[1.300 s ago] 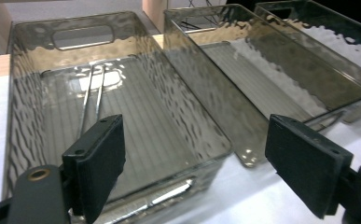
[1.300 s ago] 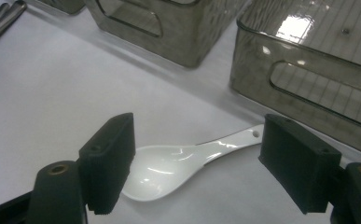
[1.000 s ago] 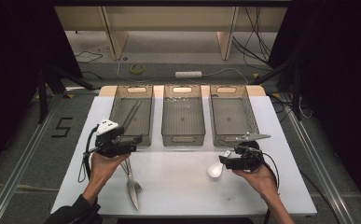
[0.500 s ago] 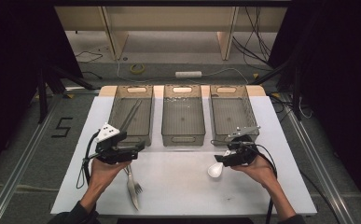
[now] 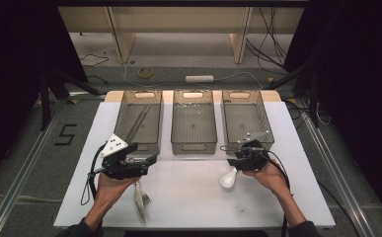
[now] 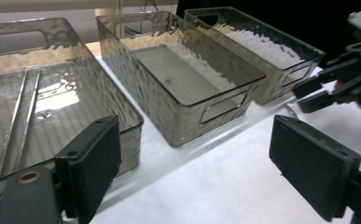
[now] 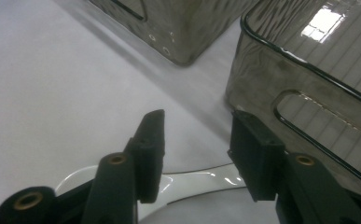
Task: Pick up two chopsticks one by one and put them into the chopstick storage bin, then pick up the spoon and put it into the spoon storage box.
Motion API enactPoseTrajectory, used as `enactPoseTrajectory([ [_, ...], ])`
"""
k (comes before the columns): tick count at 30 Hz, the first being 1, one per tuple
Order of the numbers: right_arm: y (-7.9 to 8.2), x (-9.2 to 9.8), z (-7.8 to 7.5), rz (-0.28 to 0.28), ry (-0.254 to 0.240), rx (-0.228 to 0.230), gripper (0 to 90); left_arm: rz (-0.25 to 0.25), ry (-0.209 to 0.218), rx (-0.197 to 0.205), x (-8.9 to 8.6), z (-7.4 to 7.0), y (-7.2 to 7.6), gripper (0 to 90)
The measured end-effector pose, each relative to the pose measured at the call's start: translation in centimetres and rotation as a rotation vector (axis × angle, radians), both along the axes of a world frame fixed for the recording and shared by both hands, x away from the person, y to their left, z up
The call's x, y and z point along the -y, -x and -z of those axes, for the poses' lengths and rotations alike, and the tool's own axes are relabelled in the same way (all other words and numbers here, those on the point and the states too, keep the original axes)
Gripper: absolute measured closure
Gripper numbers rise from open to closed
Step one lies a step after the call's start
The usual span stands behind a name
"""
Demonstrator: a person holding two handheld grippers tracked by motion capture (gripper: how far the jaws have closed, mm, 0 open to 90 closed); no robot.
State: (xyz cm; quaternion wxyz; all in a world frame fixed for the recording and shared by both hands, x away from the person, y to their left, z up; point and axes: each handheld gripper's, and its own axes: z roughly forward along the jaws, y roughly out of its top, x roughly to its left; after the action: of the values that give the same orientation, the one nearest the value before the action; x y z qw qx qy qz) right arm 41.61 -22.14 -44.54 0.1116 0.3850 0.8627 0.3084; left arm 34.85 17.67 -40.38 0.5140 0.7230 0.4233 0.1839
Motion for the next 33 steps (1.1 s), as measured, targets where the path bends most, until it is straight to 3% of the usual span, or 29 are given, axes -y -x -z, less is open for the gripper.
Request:
enactPoseTrajectory([
  [12,-0.6,-0.3,0.9,-0.019,0.048,-0.014,78.2,0.015,-0.006,0.005,0.2,0.1,0.2,16.4],
  [22,-0.9,-0.1,1.8,-0.024,0.119,-0.02,86.4,0.023,-0.014,0.01,0.4,0.1,0.2,16.4],
  [27,-1.1,0.3,1.9,-0.018,0.115,-0.028,89.9,0.024,-0.02,0.011,0.4,0.0,0.3,16.4],
  [33,-0.6,0.9,1.7,-0.005,0.143,-0.054,90.0,0.03,-0.027,0.021,0.5,0.0,0.3,16.4],
])
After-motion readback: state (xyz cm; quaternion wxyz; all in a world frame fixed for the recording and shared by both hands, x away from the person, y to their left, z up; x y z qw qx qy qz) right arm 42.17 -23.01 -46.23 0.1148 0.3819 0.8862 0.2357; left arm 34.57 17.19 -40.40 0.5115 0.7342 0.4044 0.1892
